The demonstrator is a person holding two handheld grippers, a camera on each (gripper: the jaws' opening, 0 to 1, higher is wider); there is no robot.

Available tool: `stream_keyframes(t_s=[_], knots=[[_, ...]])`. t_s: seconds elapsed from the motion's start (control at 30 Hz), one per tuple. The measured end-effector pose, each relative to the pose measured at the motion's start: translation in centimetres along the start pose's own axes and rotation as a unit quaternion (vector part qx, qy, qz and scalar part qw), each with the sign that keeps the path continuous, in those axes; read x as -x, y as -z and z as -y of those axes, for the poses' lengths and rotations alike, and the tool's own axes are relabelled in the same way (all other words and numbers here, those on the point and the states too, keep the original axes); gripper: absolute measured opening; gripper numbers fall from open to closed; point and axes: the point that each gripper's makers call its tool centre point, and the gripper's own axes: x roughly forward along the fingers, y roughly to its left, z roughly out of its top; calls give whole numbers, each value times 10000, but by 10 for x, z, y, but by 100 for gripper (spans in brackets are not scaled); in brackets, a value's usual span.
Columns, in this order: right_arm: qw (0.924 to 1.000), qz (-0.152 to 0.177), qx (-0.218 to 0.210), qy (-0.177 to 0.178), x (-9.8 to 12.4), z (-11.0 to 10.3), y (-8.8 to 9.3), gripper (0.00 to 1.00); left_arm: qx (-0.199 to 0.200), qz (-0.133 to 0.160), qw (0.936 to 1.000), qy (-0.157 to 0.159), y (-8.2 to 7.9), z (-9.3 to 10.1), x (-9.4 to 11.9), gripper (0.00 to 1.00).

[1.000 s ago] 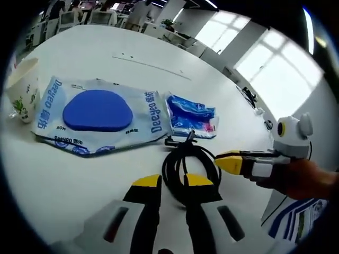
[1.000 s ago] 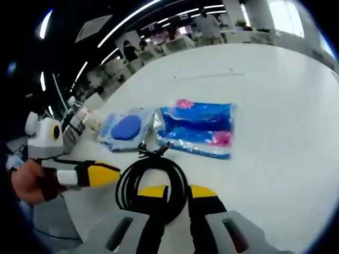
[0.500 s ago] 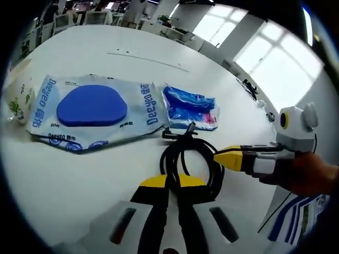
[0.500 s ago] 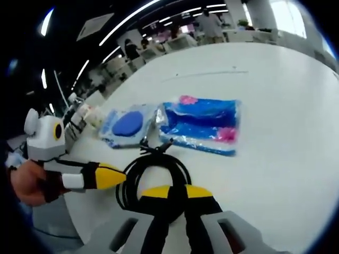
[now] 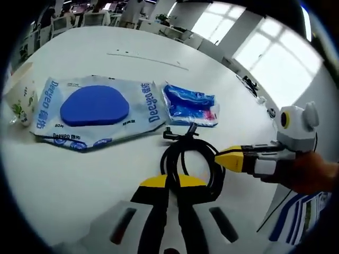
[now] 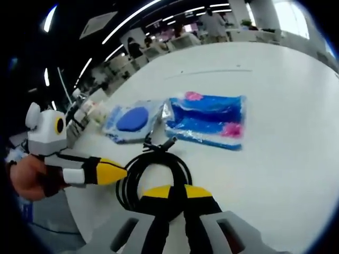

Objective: Arrange the tabletop items into an orderly group along one side of the table until the central work area is clear of visible clutter.

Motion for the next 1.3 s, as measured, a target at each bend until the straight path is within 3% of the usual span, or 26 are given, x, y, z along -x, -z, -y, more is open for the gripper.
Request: stream_keyframes(t_s=[0.33,0.6,0.97,1.3], knots=[[10000,-40,-21,-12,2,-7,7,5,-38,-30,10000,-2,1,0,5,1],[9999,33,-140,11,9,-6,5,8,-87,61,9999,-12,-8,-2,13,6],[9989,355,-276,122,25,2,-17,11,-126,302,9994,-90,-34,-12,18,6],[9981,379,-274,400,26,39,-29,10,-219,511,9984,-87,-66,-11,10,7]])
